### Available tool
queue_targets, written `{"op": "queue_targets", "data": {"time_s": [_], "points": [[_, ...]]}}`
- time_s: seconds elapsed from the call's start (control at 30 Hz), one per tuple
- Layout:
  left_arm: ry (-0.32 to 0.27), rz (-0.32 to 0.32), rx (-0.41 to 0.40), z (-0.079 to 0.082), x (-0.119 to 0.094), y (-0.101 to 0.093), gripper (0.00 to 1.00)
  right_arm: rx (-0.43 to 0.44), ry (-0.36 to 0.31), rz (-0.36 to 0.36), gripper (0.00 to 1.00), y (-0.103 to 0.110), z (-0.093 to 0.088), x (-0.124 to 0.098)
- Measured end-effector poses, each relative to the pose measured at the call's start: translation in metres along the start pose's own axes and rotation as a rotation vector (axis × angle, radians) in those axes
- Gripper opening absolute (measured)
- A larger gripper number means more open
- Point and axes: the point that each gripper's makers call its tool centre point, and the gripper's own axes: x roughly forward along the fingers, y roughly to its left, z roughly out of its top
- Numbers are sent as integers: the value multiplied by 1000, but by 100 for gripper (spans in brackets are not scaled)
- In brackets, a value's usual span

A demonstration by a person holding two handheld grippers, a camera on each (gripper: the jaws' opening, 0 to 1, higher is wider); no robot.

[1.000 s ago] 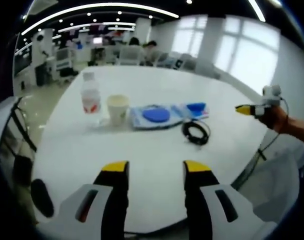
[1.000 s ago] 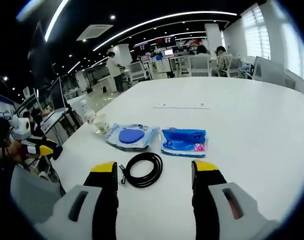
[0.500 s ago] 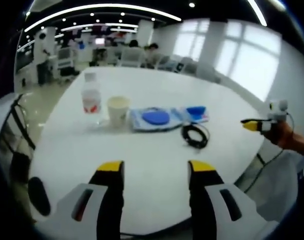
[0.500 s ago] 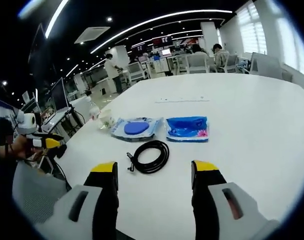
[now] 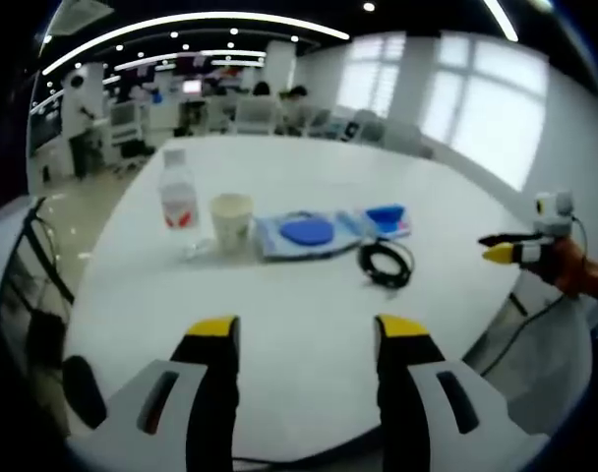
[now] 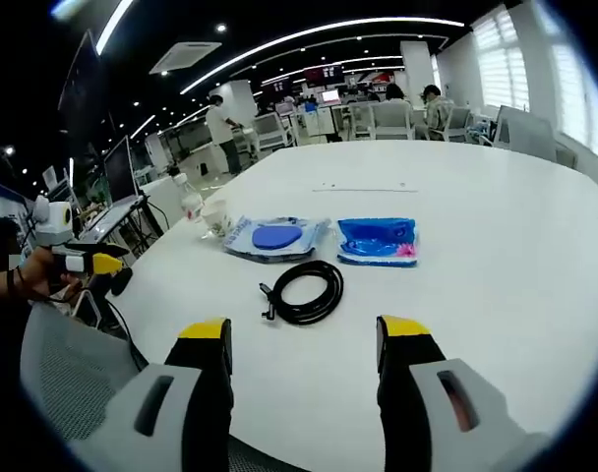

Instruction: Arrange the tabletop items into an orderly group along one side of the table until the central work area is clear of visible clutter.

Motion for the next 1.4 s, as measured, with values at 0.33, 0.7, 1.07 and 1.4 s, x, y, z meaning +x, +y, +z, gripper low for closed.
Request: {"op": "queue_targets", "data": {"time_s": [0.33,0.7,1.07,1.4], "points": [[4,-7,39,0,-1,-6,49,11,5,-15,60,-2,-3,-4],[-3,-2,14,1,-2,-3,48,19,10,-23,60,-3,-5,-5],[-13,2,-15,1,-3,1,48,22,20,-17,60,-1,-7,-5],[-19,6,-29,2,-5,2,48,16,31,-18,60,0,-9,-4]]}}
